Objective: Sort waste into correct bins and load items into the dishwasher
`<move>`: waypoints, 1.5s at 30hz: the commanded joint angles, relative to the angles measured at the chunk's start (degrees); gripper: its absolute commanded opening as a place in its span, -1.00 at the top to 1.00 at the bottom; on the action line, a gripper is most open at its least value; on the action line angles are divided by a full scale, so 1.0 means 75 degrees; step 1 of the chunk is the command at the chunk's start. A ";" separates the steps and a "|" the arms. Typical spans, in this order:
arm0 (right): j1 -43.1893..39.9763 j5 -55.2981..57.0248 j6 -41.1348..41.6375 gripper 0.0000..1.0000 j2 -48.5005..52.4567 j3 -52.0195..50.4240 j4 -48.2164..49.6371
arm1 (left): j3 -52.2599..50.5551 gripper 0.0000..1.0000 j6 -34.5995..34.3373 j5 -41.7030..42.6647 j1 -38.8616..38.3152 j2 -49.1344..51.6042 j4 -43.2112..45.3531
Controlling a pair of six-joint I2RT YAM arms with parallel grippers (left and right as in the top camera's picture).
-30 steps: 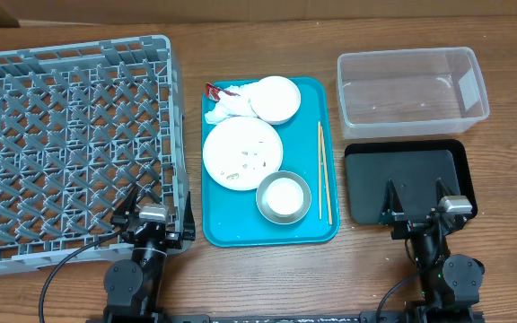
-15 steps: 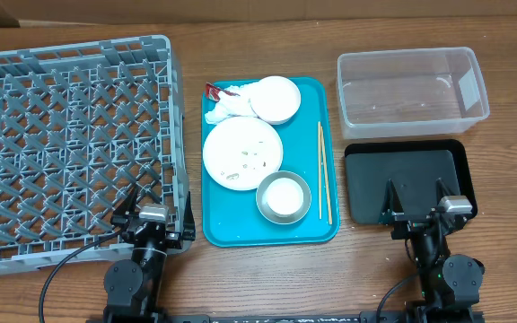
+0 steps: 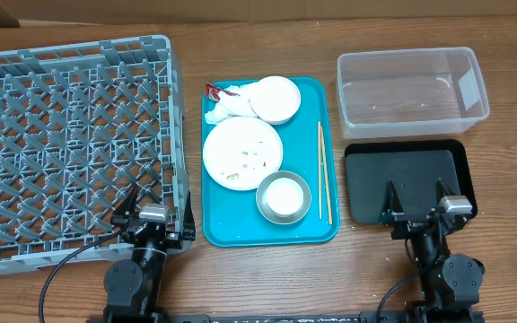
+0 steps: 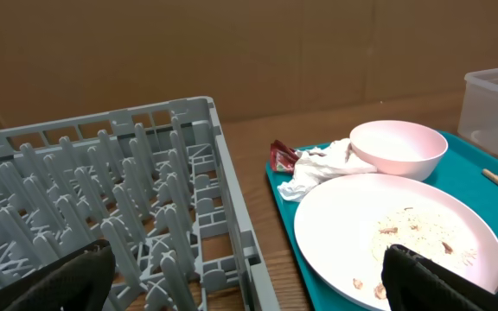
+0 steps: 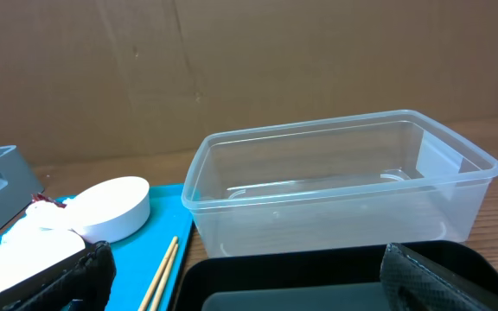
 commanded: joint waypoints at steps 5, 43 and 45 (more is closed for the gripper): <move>0.0058 0.0073 -0.0026 -1.00 -0.0090 -0.0079 0.0047 | -0.0038 -1.00 0.0087 0.0058 0.0047 -0.0082 0.0000; 0.0058 0.0073 -0.0026 -1.00 -0.0090 -0.0079 0.0044 | 0.5147 -1.00 -0.0189 0.5202 0.0038 0.4103 -0.1751; 0.0058 0.0073 -0.0026 -1.00 -0.0090 -0.0079 0.0044 | 0.6333 -1.00 -0.0038 0.5330 0.0026 0.5214 -0.3162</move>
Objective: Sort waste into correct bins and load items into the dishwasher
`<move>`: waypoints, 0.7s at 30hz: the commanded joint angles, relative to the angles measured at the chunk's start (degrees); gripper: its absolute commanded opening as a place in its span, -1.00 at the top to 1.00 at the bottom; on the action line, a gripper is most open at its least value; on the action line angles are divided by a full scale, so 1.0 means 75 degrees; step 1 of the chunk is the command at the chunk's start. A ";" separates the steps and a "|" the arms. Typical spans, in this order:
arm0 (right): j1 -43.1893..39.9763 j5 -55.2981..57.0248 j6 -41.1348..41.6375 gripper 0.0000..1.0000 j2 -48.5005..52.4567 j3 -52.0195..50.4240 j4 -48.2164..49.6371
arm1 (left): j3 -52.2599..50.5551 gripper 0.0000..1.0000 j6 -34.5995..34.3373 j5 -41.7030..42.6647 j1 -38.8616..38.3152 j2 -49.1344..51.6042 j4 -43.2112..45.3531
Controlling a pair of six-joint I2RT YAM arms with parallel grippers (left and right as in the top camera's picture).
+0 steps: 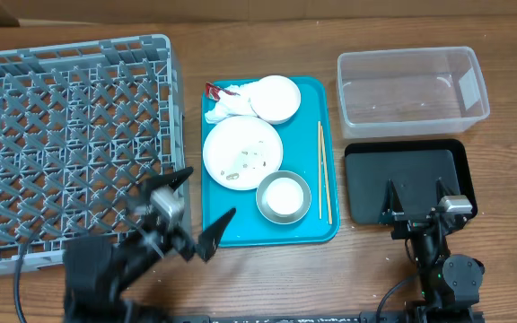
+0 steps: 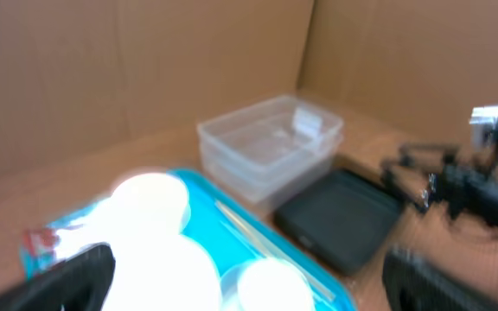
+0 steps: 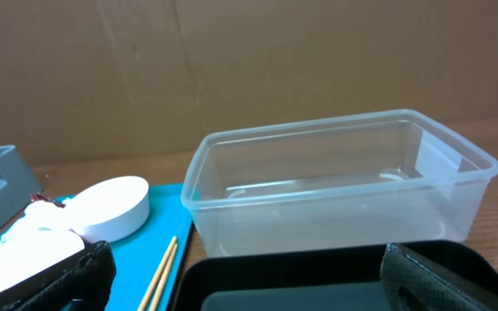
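Observation:
A teal tray (image 1: pixel 308 229) holds a white bowl (image 1: pixel 276 97), a dirty white plate (image 1: pixel 242 151), a metal bowl (image 1: pixel 283 197), wooden chopsticks (image 1: pixel 324 170) and a crumpled napkin with a red wrapper (image 1: pixel 221 100). The grey dish rack (image 1: pixel 61 135) stands left. My left gripper (image 1: pixel 196 213) hangs open at the tray's front left corner, turned toward the right; its wrist view is blurred. My right gripper (image 1: pixel 415 199) rests open over the black bin's (image 1: pixel 407 175) near edge.
A clear plastic bin (image 1: pixel 411 85) sits behind the black bin at the right. Brown cardboard walls stand behind the table. The wooden table (image 1: pixel 267 269) shows bare in front of the tray.
My left arm has lifted from its rest by the rack's front corner and swung right toward the tray, still open. The right arm has not moved.

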 commanded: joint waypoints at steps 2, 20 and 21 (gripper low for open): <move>0.0058 0.0073 -0.0026 -1.00 -0.0073 -0.0079 0.0058 | 0.2888 -1.00 0.0740 0.0379 0.0023 0.2754 -0.2457; 0.0058 0.0073 -0.0026 -1.00 -0.0073 -0.0079 0.0058 | 0.8349 -1.00 -0.0507 -0.5540 -0.3025 0.8376 -0.7836; 0.0058 0.0073 -0.0026 -1.00 -0.0073 -0.0079 0.0058 | 0.8349 -1.00 -0.0504 -0.5592 -0.3092 0.8507 -0.7810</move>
